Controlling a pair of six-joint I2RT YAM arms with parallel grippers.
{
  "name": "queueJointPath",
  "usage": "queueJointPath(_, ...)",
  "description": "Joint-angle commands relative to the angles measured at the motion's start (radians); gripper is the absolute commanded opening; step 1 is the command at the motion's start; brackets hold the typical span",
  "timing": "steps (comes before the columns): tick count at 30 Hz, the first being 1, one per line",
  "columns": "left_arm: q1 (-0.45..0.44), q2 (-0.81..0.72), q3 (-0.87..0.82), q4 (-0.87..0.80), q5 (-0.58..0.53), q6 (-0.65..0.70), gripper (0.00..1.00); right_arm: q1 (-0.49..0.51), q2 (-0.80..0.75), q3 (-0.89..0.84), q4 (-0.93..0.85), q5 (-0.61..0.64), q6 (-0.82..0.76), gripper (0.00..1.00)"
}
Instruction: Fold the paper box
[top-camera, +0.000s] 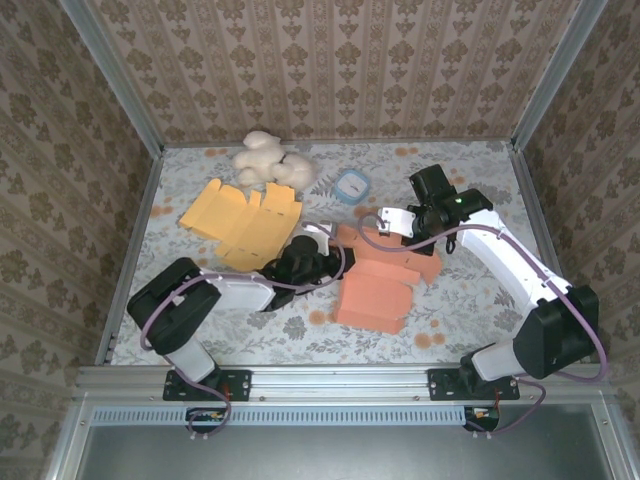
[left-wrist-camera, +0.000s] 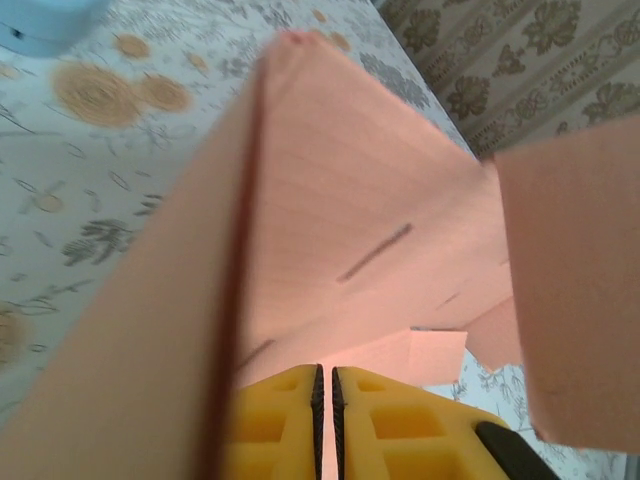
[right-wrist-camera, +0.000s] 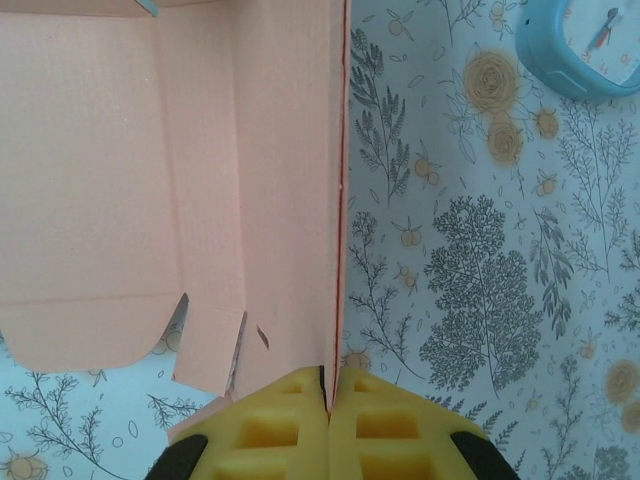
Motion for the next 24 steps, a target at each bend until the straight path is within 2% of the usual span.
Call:
queueJointPath(1, -0.016, 0.041, 0.032, 0.057, 0.045, -0.042, 0.13, 0.004, 0.011, -0.02, 0.025, 0.015, 0.038, 0.0)
queueJointPath(12, -0.02, 0.041, 0.034, 0.071, 0.028, -0.036, 0.13, -0.003, -0.019, -0.077, 0.107, 0.052, 0.051, 0.0)
queueJointPath(19, -0.012, -0.111, -0.056, 0.019, -0.021, 0.072, 0.14, -0.005, -0.097, -0.141, 0.222, 0.089, 0.037, 0.0)
queueJointPath(24, -0.023, -0.298, -0.15, -0.037, -0.065, 0.198, 0.14, 0.009, -0.16, -0.207, 0.321, 0.137, -0.008, 0.0)
